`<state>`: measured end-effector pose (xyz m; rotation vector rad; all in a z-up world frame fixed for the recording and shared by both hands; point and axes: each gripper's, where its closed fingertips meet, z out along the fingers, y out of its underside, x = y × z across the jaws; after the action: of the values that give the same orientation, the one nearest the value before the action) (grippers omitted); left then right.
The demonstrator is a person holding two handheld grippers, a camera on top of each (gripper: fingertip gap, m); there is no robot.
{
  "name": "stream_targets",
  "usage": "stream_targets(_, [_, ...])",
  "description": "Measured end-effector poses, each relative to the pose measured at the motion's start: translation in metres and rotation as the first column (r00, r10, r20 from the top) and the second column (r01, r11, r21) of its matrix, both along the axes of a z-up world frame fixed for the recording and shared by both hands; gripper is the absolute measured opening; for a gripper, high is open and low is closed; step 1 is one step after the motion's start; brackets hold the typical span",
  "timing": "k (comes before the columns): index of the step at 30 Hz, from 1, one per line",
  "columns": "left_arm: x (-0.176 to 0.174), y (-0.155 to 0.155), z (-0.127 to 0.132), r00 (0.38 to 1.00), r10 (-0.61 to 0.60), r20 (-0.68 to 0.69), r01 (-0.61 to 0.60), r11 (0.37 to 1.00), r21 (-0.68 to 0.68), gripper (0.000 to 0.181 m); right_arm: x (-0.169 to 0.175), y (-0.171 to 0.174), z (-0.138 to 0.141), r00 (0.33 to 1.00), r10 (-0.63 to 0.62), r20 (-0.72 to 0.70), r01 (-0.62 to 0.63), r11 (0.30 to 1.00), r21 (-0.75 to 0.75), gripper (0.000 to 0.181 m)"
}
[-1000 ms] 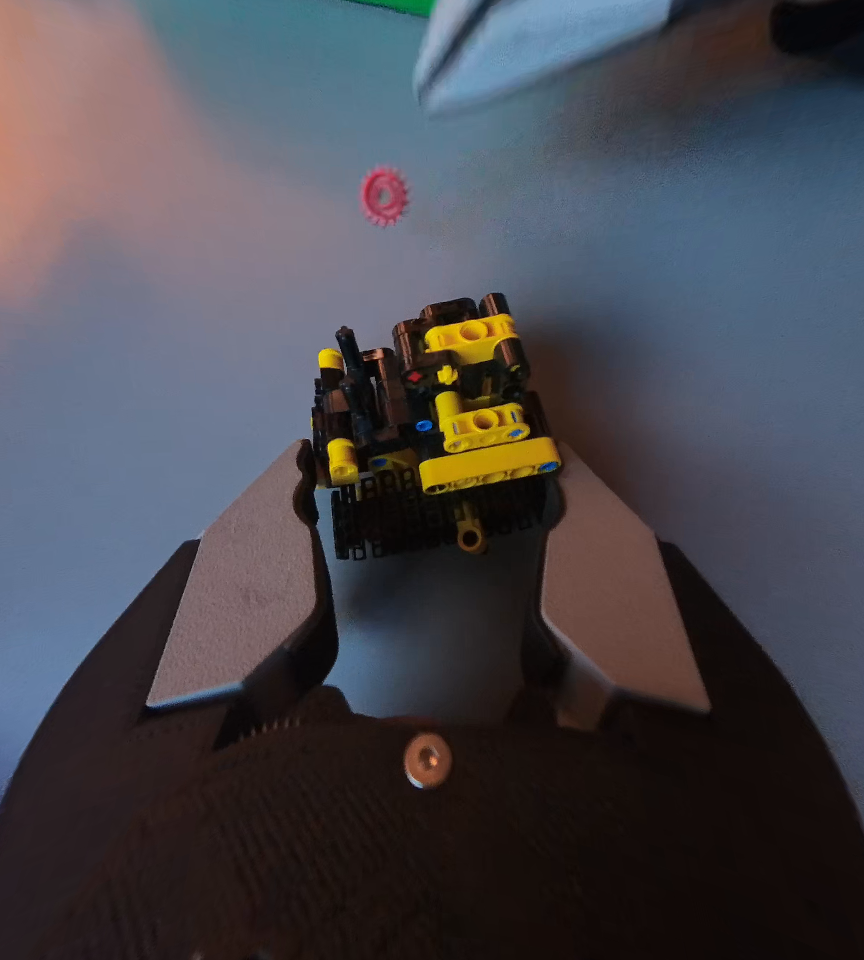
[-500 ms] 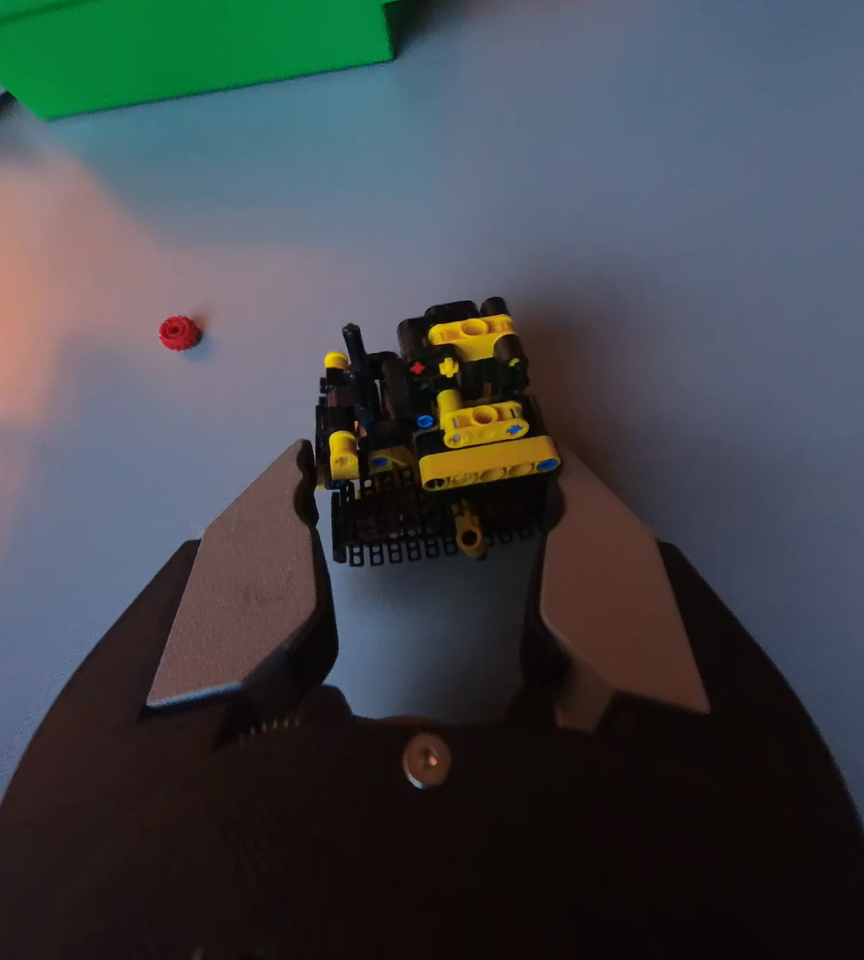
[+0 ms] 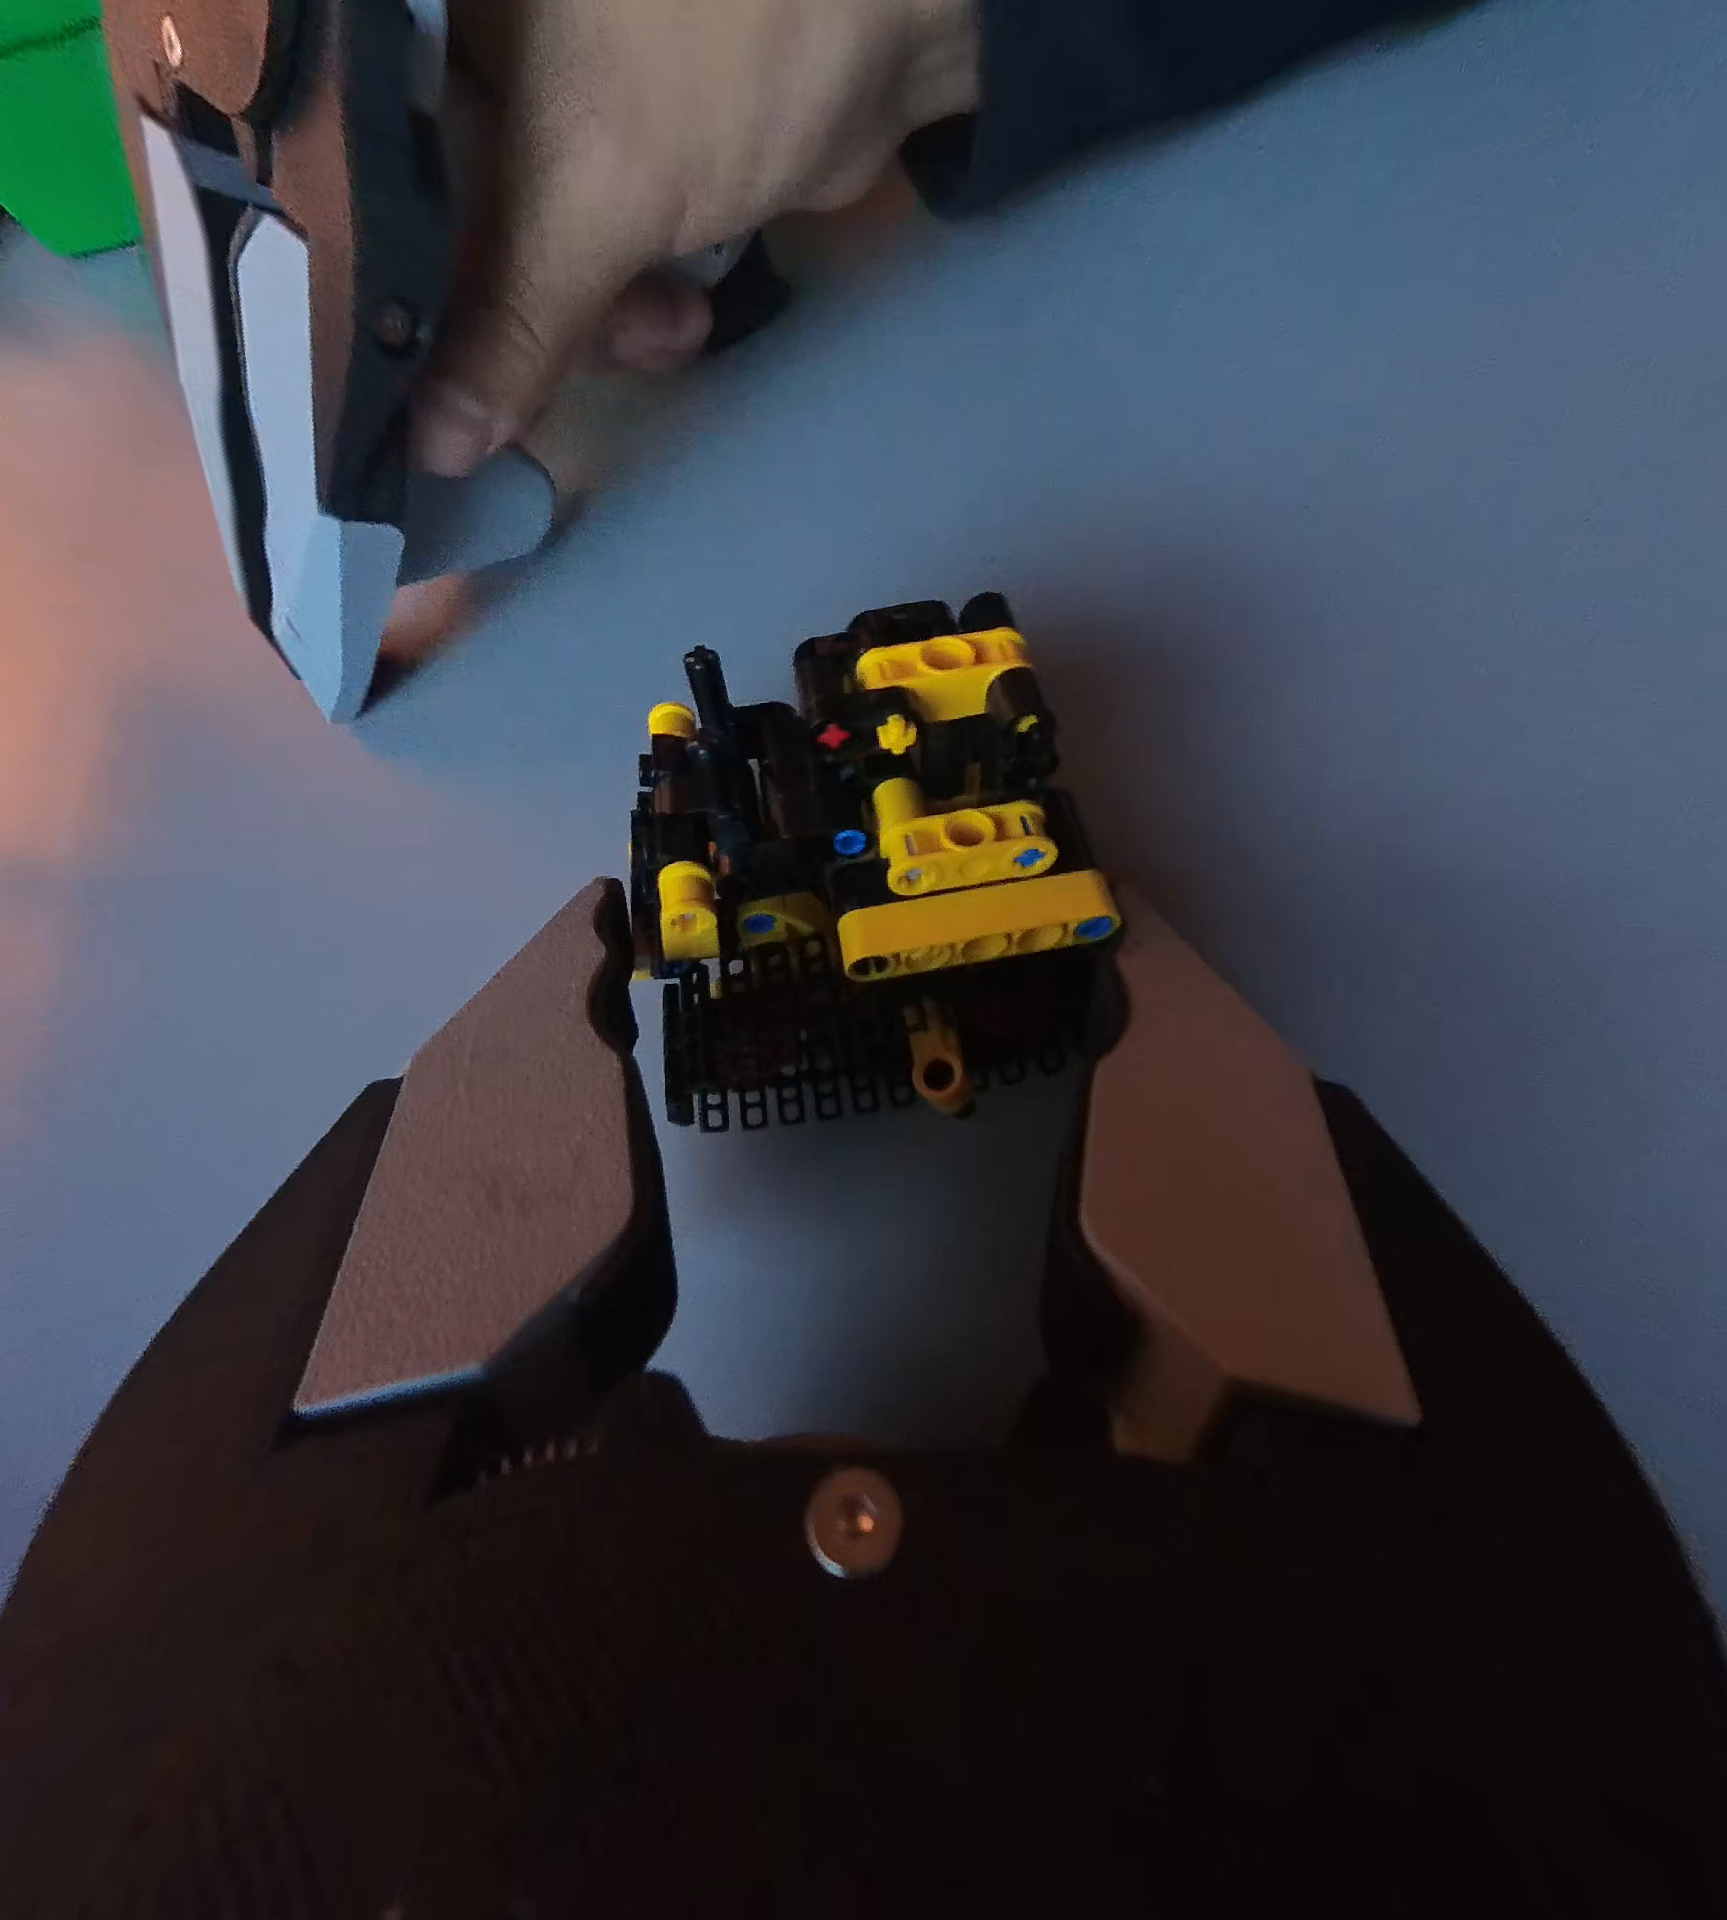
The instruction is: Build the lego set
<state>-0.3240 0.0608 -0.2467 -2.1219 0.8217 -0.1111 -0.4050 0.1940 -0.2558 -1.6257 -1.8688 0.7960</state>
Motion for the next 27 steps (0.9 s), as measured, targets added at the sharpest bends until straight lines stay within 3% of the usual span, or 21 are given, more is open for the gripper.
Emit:
stream_targets(2, [-0.003, -0.002, 0.000, 1.000, -0.008, -0.005, 0.008, 1.000, 0.006, 0.086, 0.007, 0.002, 0.002, 1.000, 0.012, 0.016, -0.012, 0.999, 0.036, 0.012])
stream_targets(4, [-0.006, -0.005, 0.001, 1.000, -0.025, -0.015, 0.025, 0.999, 0.021, 0.086, 0.014, 0.006, 0.025, 0.998, 0.010, -0.055, -0.003, 0.993, 0.114, 0.011])
stream_targets(6, [-0.005, -0.009, 0.002, 0.998, -0.054, -0.025, 0.055, 0.998, 0.035, 0.086, 0.028, 0.012, 0.074, 0.981, 0.001, -0.193, 0.042, 0.975, 0.216, 0.011])
stream_targets(9, [-0.003, -0.014, 0.004, 0.995, -0.094, -0.041, 0.096, 0.994, 0.057, 0.086, 0.064, 0.042, 0.160, 0.899, -0.057, -0.434, 0.235, 0.899, 0.369, 0.011])
stream_targets(11, [-0.002, -0.015, 0.004, 0.994, -0.101, -0.045, 0.103, 0.993, 0.063, 0.086, 0.092, 0.078, 0.188, 0.856, -0.146, -0.496, 0.369, 0.844, 0.389, 0.011])
stream_targets(13, [-0.002, -0.015, 0.004, 0.994, -0.101, -0.045, 0.104, 0.993, 0.063, 0.086, 0.112, 0.119, 0.175, 0.862, -0.264, -0.433, 0.440, 0.813, 0.381, 0.012])
stream_targets(15, [-0.001, -0.015, 0.004, 0.993, -0.104, -0.052, 0.108, 0.991, 0.073, 0.086, 0.126, 0.153, 0.139, 0.881, -0.369, -0.297, 0.464, 0.795, 0.390, 0.018])
stream_targets(17, [0.000, -0.015, 0.006, 0.991, -0.115, -0.073, 0.122, 0.988, 0.098, 0.086, 0.135, 0.178, 0.115, 0.878, -0.431, -0.208, 0.478, 0.760, 0.440, 0.049])
stream_targets(19, [0.003, -0.012, 0.007, 0.989, -0.118, -0.091, 0.128, 0.984, 0.121, 0.086, 0.135, 0.183, 0.111, 0.880, -0.427, -0.210, 0.474, 0.751, 0.459, 0.064])
stream_targets(21, [0.006, -0.010, 0.007, 0.989, -0.114, -0.089, 0.125, 0.985, 0.119, 0.086, 0.131, 0.174, 0.120, 0.884, -0.401, -0.243, 0.468, 0.771, 0.432, 0.074])
stream_targets(24, [0.010, -0.008, 0.007, 0.988, -0.122, -0.096, 0.134, 0.983, 0.128, 0.086, 0.121, 0.138, 0.148, 0.896, -0.271, -0.352, 0.409, 0.814, 0.412, 0.065])
stream_targets(27, [0.011, -0.008, 0.008, 0.987, -0.125, -0.102, 0.138, 0.981, 0.136, 0.086, 0.107, 0.055, 0.159, 0.920, 0.046, -0.389, 0.132, 0.899, 0.418, 0.037])
